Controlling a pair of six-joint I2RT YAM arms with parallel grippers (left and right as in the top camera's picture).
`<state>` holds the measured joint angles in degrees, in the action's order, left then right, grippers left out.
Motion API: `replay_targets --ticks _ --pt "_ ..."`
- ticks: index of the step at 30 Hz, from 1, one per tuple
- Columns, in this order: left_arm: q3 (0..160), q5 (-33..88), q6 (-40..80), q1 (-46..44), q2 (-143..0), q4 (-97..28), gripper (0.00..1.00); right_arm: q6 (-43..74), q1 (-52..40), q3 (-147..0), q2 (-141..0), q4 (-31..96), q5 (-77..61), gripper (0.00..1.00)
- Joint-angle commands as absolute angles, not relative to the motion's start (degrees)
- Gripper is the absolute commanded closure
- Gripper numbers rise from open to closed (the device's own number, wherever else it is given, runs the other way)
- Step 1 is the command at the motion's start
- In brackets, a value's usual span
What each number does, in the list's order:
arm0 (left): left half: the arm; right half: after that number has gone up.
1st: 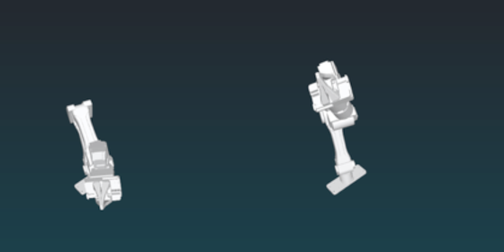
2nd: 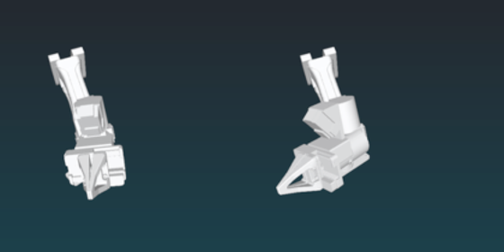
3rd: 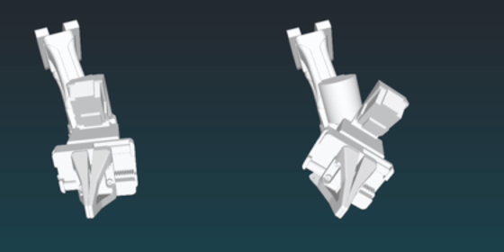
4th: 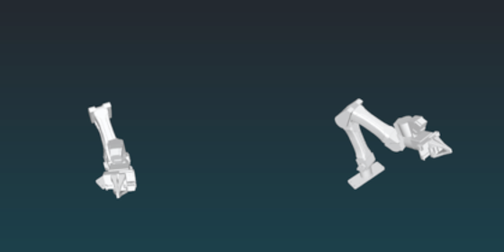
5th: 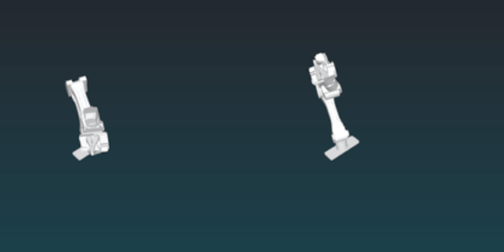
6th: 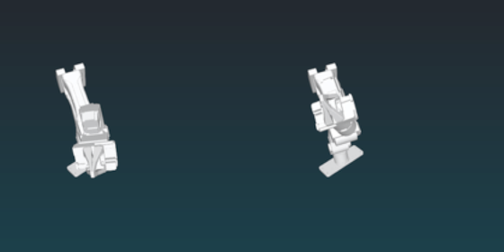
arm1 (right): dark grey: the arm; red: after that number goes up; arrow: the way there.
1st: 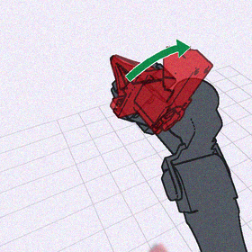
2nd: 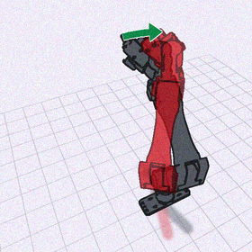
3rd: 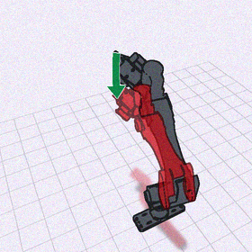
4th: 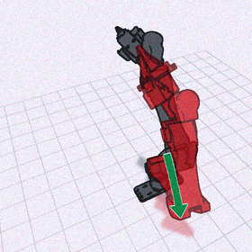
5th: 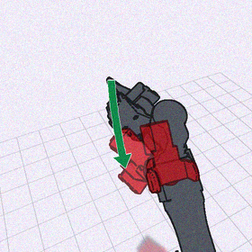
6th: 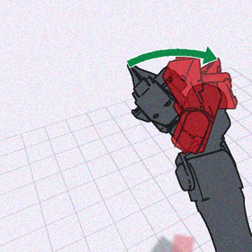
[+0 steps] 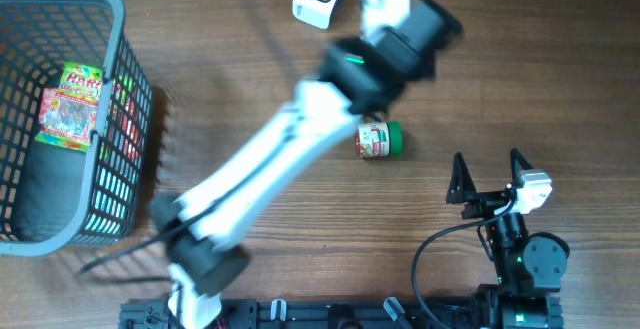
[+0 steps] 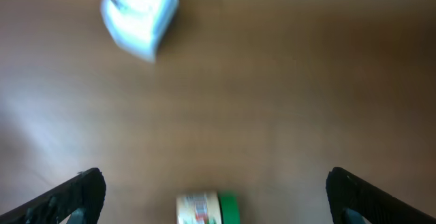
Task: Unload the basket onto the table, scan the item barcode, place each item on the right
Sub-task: 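Lift the jar out and set it on the table center, then grasp the Haribo gummy bag in the basket and place it beside the jar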
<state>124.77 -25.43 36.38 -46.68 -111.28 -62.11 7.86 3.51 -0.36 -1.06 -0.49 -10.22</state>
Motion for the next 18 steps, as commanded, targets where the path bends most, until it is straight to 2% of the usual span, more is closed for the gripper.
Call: replay_targets --ticks 1,5,8,11,14,18 --pt "129.7 -31.6 32.2 -35.2 -99.3 -64.8 0.0 7.6 3.3 -0.3 -0.8 -0.8 -9.9 0.0" --pt "129.7 -31.0 41.9 -14.3 -91.7 -74.3 0.0 7.5 3.3 -0.3 -0.8 -0.8 -9.9 0.01" --pt "129.7 -20.3 50.3 7.8 -90.3 -84.6 0.0 7.6 3.3 -0.3 -0.8 -0.8 -9.9 0.0" --pt "126.8 -8.4 50.3 24.8 -92.0 -88.1 0.0 7.6 3.3 -0.3 -0.8 -0.8 -9.9 0.0" --pt "119.6 -4.9 50.1 34.8 -93.3 -87.4 0.0 7.5 3.3 -0.3 -0.8 -0.8 -9.9 0.0" --pt "106.2 -4.3 46.5 38.5 -93.4 -79.7 0.0 7.6 3.3 -0.3 -0.8 -0.8 -9.9 0.0"
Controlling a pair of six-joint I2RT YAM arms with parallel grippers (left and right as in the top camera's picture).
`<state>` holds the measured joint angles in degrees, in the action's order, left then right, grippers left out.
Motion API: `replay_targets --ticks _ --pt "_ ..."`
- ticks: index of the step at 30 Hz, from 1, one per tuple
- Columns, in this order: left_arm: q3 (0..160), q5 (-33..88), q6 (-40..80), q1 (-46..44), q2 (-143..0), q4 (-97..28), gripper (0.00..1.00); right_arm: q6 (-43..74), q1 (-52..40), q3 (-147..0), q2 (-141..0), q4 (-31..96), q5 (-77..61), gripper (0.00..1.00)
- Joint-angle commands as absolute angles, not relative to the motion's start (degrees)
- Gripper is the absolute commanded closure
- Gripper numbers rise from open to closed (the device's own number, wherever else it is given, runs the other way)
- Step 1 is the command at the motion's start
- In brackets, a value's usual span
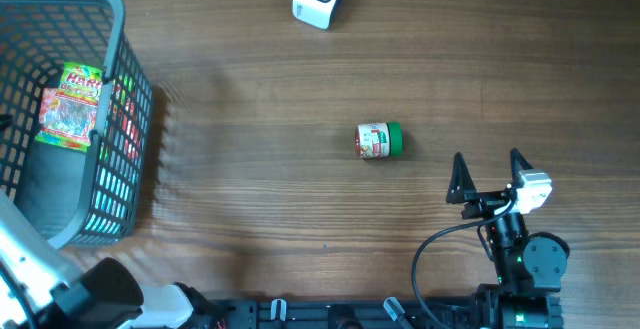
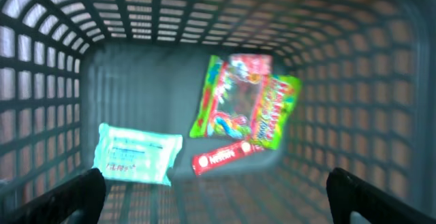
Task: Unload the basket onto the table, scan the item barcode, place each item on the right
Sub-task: 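Grasp the Haribo gummy bag in the basket and place it beside the jar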
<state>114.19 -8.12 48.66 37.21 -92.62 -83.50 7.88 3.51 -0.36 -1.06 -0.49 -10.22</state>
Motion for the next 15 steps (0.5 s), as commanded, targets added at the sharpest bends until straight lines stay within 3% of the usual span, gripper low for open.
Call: replay_targets --ticks 1,9,15 --pt "101.6 -4.1 46.5 38.5 -93.4 -76.4 0.0 7.6 3.3 -0.3 -0.8 -0.8 -9.9 0.0" --pt "77.5 -1.1 45.3 38.4 -94.3 -50.7 0.0 7.6 3.3 -0.3 -0.8 -0.8 -9.9 0.0" --pt "76.7 -1.0 45.3 38.4 -103.4 -45.8 0.0 7.6 3.3 -0.3 -0.8 -0.8 -9.9 0.0"
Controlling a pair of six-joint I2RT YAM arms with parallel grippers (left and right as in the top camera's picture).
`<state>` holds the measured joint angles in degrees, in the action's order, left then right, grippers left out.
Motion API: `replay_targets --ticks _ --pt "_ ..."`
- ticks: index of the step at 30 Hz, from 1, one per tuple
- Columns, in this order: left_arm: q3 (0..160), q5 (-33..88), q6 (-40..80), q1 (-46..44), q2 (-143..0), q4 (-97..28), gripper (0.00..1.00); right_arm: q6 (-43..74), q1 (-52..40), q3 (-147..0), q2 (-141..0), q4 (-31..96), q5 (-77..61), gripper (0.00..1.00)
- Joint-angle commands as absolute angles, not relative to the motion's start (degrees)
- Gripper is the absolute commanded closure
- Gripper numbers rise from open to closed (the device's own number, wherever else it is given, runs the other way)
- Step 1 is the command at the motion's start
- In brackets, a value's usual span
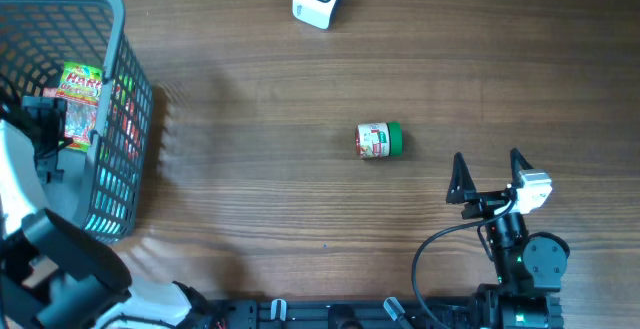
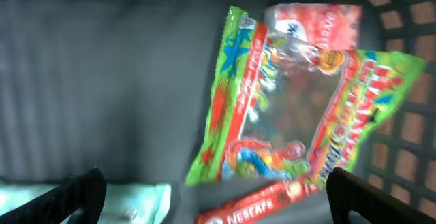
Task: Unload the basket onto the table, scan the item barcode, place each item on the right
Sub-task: 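Grasp the Haribo gummy bag in the basket and place it beside the jar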
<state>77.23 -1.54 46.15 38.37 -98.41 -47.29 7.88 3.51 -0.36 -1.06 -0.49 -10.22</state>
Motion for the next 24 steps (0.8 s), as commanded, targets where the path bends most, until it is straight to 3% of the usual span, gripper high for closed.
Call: replay_targets --ticks 1,10,16,17,18,20,21,24 --pt "76.7 -1.0 45.3 38.4 -104.7 -45.0 0.0 7.6 3.3 -0.3 -0.8 -0.8 -9.9 0.0" --pt "76.7 -1.0 45.2 34.9 -110.0 -37.4 0.01 7.6 3.3 -0.3 -0.8 -0.8 -9.9 0.0" --pt "76.7 -1.1 45.2 32.4 -114.5 -37.3 0.15 7.6 3.3 -0.3 -0.8 -0.8 -9.9 0.0" --pt "76.7 -1.1 45.2 32.5 -115.3 -37.8 0.21 7.6 3.3 -0.3 -0.8 -0.8 -9.9 0.0" --pt "76.7 -1.1 45.1 32.5 -116.1 -38.4 0.46 7.6 3.3 -0.3 -0.8 -0.8 -9.9 0.0" --pt "76.7 -1.1 44.0 32.5 -116.2 -39.0 0.85 7.6 3.3 -0.3 -0.8 -0.8 -9.9 0.0" --pt "76.9 -1.1 43.4 32.6 -115.4 -39.5 0.96 7.6 3.3 -0.3 -0.8 -0.8 -9.9 0.0" --pt "79.3 -1.1 40.8 32.6 -112.1 -41.7 0.96 7.6 3.3 -0.3 -0.8 -0.8 -9.9 0.0"
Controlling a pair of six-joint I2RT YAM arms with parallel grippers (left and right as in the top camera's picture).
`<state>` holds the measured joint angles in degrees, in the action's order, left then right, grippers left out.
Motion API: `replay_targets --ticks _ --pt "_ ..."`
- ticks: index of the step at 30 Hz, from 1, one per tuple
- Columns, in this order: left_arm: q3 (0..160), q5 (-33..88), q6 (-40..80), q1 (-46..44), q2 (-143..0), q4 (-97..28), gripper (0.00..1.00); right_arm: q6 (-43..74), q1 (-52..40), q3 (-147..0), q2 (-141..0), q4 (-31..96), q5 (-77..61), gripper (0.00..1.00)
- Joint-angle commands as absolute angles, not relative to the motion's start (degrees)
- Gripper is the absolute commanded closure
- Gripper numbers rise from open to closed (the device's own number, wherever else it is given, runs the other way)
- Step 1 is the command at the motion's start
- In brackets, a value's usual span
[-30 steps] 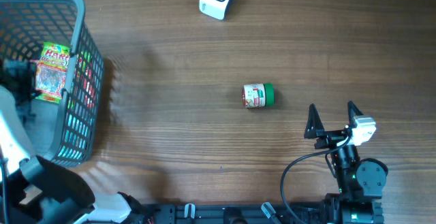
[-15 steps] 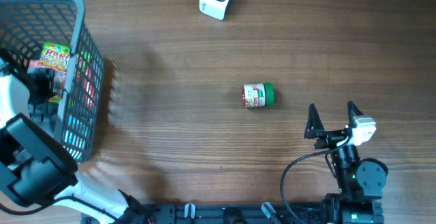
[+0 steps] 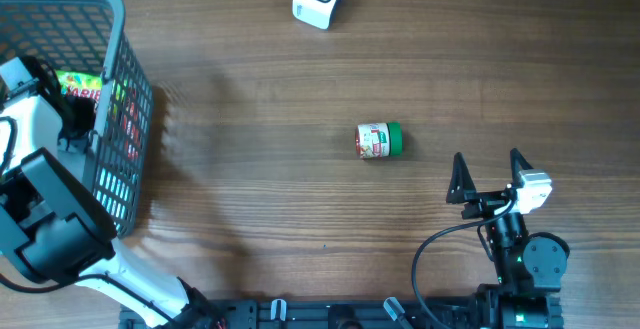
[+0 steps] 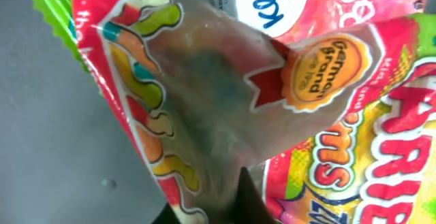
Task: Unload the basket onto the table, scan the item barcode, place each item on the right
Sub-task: 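Grasp the Haribo gummy bag in the basket and place it beside the jar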
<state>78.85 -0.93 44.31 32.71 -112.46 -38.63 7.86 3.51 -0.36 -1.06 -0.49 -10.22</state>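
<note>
A bright Haribo gummy bag (image 4: 225, 81) fills the left wrist view, lying in the grey basket (image 3: 116, 14) at the table's left. My left gripper (image 4: 208, 203) is down inside the basket, shut with the bag's clear film pinched between its dark fingers (image 4: 243, 191). In the overhead view the left arm covers most of the bag (image 3: 88, 91). The white barcode scanner lies at the far edge. My right gripper (image 3: 490, 172) rests open near the front right, holding nothing.
A small jar with a green lid (image 3: 379, 140) lies on its side mid-table. A white Kleenex tissue pack and a pink packet (image 4: 354, 6) lie under the gummy bag in the basket. The basket's walls stand close around the left arm.
My left gripper was open a little above the gummy bag; now it is down on the bag and shut on it. The right arm, jar and scanner have not moved.
My left gripper was open over the table by the jar and scanner. Then it was open at the basket, looking in at the gummy bag, tissue pack and red stick. Then it hung closer over the bag, and now it is shut on it.
</note>
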Motion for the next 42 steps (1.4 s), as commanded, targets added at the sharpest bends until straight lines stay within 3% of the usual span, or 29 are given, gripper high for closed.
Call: replay_targets --ticks 1,10,14,19,23,30,36,41,42 --pt "81.3 -1.1 40.7 32.6 -110.4 -43.4 0.96 7.6 3.3 -0.3 -0.8 -0.8 -9.9 0.0" --pt "108.4 -0.7 40.9 33.1 -86.7 -57.6 0.96 7.5 3.3 -0.3 -0.8 -0.8 -9.9 0.0" --pt "109.7 7.0 43.8 32.5 -73.9 -58.0 0.96 7.6 3.3 -0.3 -0.8 -0.8 -9.9 0.0" --pt "109.7 13.9 43.0 20.4 -68.6 -64.8 0.96 7.6 3.3 -0.3 -0.8 -0.8 -9.9 0.0" --pt "102.5 13.2 39.0 0.7 -73.1 -68.6 0.96 7.6 3.3 -0.3 -0.8 -0.8 -9.9 0.0" --pt "85.1 4.8 47.5 -23.5 -93.4 -57.1 0.96 7.6 3.3 -0.3 -0.8 -0.8 -9.9 0.0" --pt "84.4 2.5 53.5 -32.4 -110.7 -52.1 0.96 7.6 3.3 -0.3 -0.8 -0.8 -9.9 0.0" --pt "84.4 -1.4 54.9 -33.9 -111.7 -52.1 0.96 7.6 3.3 -0.3 -0.8 -0.8 -9.9 0.0" --pt "84.4 -1.4 54.8 -33.8 -110.6 -52.1 0.87 7.6 3.3 -0.3 -0.8 -0.8 -9.9 0.0"
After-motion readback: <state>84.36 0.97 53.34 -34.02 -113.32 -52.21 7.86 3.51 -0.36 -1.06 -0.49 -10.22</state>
